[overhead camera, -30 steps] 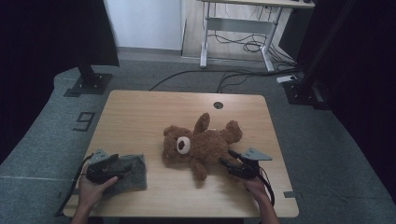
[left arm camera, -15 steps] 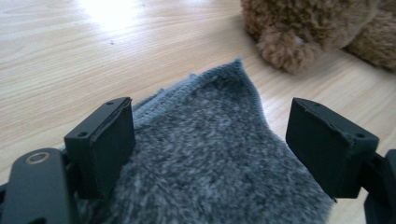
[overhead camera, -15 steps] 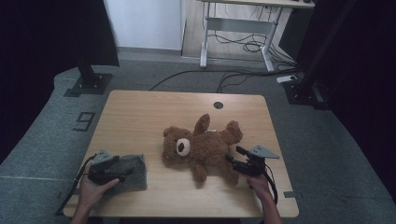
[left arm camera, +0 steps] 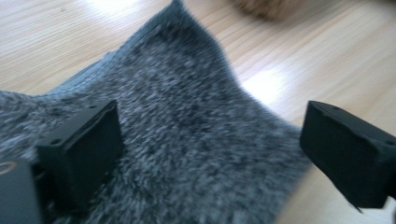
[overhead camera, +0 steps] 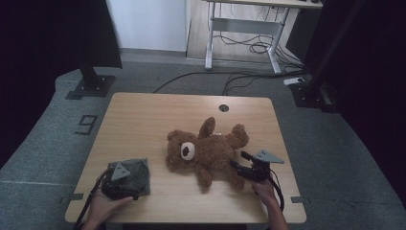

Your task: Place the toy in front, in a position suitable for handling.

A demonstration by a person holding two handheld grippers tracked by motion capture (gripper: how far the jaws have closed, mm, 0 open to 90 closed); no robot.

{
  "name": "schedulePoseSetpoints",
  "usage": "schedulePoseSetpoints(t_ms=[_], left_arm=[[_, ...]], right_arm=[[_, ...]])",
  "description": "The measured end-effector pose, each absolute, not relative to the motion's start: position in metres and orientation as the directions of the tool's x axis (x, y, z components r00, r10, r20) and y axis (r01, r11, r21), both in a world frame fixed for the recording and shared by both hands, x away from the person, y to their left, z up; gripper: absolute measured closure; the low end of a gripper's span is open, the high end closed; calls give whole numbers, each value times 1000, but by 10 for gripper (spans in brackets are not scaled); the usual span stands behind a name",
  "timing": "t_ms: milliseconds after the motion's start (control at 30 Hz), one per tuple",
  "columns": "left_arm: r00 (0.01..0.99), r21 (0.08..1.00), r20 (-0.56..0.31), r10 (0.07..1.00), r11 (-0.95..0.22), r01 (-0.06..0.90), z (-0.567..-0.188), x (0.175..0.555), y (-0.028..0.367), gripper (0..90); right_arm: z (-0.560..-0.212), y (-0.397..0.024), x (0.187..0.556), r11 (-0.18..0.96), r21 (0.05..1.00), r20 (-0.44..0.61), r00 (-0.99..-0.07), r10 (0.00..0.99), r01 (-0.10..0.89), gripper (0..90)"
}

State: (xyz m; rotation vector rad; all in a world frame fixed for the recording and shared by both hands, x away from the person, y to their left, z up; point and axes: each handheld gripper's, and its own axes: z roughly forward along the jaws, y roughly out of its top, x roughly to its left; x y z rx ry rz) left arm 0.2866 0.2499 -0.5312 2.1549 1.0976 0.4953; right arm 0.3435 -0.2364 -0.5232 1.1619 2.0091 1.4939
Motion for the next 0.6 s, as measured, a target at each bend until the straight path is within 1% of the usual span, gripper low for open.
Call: schedulePoseSetpoints(t_ms=[133,267,400,433,467,500,533,567,600], left_arm=[[538,693,60,841,-423,584,-533,291,253,34],[522,660,80,849,-438,610,-541,299,253,35],[522,662,52,851,-421,620,-543,304,255,54],[524,665,45,851,-417,619,-543,304,256,71],[516,679,48,855,-407,612,-543,304,259,151],[516,679,48,855,-407,612,-543,304,259,198],[514,682,49,856,-405,609,-542,304,261,198],[507,690,55,860,-399,603,-542,303,262,349],[500,696,65,864,-398,597,-542,303,263,349]], right_arm=[[-524,-238,344,90,915,172,-580,796,394,341],[-525,-240,343,88,915,172,-577,798,394,342],[-526,-241,342,90,914,171,-575,800,397,341],[-526,-241,342,89,914,170,-573,802,396,341],[-526,-242,341,86,913,173,-571,802,398,341],[-526,-242,341,86,913,173,-571,802,398,341],[-526,-242,341,85,913,174,-570,803,399,342],[-526,-242,341,85,913,173,-568,804,399,342],[-526,-242,341,85,913,173,-568,804,399,342]])
